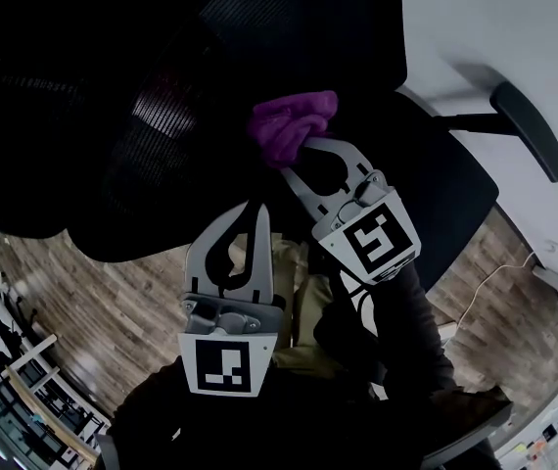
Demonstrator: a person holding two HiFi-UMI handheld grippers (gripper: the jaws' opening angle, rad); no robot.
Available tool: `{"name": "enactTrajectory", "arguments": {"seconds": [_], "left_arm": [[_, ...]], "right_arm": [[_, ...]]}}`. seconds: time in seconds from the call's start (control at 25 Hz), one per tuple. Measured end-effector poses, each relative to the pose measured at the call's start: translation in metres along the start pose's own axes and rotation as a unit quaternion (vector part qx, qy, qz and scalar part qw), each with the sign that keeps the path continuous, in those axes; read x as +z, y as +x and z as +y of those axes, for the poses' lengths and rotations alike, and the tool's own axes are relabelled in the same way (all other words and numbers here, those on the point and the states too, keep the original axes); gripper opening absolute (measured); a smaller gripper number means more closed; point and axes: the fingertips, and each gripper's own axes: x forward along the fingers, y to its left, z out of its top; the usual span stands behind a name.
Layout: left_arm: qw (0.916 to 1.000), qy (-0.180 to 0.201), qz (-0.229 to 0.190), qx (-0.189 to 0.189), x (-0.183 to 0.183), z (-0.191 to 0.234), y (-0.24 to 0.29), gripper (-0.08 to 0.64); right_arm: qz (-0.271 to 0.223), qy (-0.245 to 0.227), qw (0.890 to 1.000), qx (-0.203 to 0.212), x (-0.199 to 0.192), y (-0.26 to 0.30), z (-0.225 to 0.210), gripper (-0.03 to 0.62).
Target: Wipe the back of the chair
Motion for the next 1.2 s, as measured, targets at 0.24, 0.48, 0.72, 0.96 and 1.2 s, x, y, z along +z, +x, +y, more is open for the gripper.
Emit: {"name": "enactTrajectory", "arguments": {"seconds": [0.24,0.48,0.72,0.96,1.2], "left_arm": [[0.9999,0.002,0.003,-0.015,0.001,0.002,0.009,0.009],[0.9997,0.003,0.006,-0.024,0.000,0.003,0.016,0.009],[0.9993,0.005,0.009,-0.036,-0.001,0.003,0.024,0.009],[0.9989,0.006,0.008,-0.046,0.005,0.003,0.030,0.009],[0.9984,0.007,0.007,-0.055,0.009,0.002,0.035,0.009]], "right_arm": [[-0.002,-0.005,1.000,-0.017,0.003,0.002,-0.016,0.044],[-0.006,0.001,0.999,-0.034,0.004,0.001,-0.032,0.044],[-0.006,0.007,0.998,-0.055,0.004,0.000,-0.049,0.044],[-0.004,0.009,0.998,-0.064,0.007,0.000,-0.061,0.044],[-0.007,0.024,0.997,-0.078,0.010,0.000,-0.070,0.044]]}}
